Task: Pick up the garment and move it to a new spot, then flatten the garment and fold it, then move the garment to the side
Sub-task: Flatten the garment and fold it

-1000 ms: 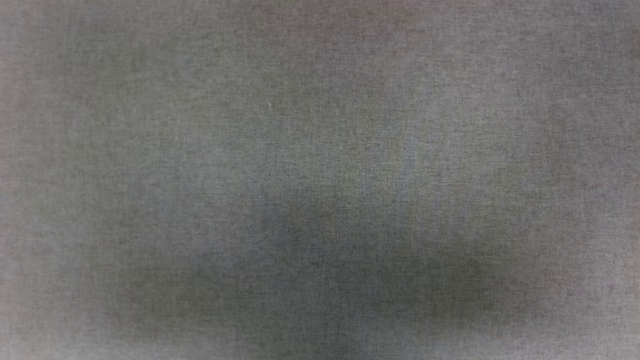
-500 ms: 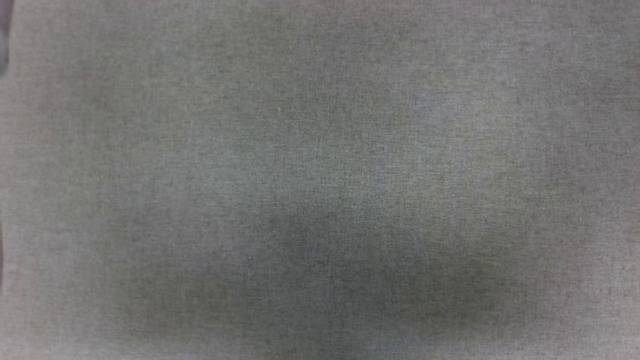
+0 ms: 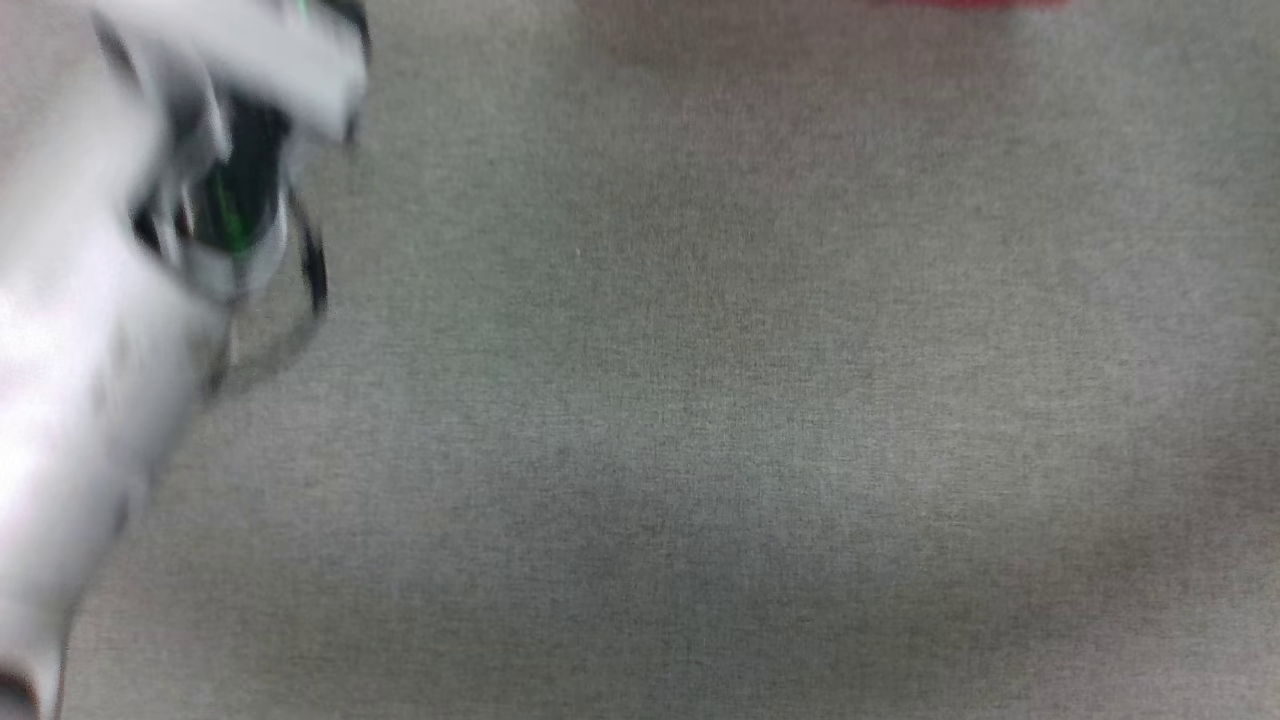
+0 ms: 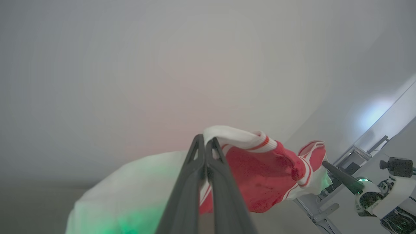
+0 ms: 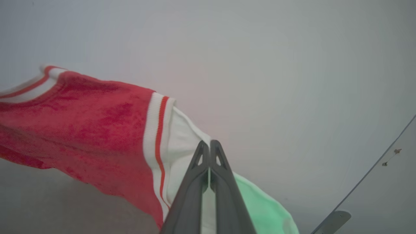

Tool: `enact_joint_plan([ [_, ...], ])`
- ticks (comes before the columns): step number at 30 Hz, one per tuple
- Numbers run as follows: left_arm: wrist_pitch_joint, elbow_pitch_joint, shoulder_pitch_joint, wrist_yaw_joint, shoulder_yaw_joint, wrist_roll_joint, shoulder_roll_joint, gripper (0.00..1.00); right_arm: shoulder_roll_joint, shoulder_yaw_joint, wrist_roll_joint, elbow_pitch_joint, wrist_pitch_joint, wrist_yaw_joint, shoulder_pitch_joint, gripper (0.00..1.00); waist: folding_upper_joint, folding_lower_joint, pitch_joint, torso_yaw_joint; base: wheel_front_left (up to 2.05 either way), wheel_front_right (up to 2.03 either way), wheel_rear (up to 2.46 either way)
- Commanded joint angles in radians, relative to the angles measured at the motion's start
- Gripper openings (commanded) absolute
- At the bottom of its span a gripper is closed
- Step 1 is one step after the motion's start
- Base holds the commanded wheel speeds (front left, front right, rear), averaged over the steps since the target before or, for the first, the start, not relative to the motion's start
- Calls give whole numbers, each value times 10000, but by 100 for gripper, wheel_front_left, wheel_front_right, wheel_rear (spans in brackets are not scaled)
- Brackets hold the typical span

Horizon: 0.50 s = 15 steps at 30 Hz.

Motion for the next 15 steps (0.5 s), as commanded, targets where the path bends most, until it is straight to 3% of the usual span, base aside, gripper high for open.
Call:
enact_joint_plan([
  [1,6,-242,481,-20,-8,-103,181,0,-192,112,118,-174,19,-15,342,0,-1,0,-360,48,0,0,0],
  [10,-1,-2488,4620,-19,-634,-501,1657,0,-1671,836,1014,-2428,362,-15,3259,0,-1,0,-1009,-21,0,0,0],
  [15,-2,-3306,6310,-19,-717,-504,2103,0,-2371,1039,1398,-3531,570,-15,4756,0,-1,0,-1289,-45,0,0,0],
])
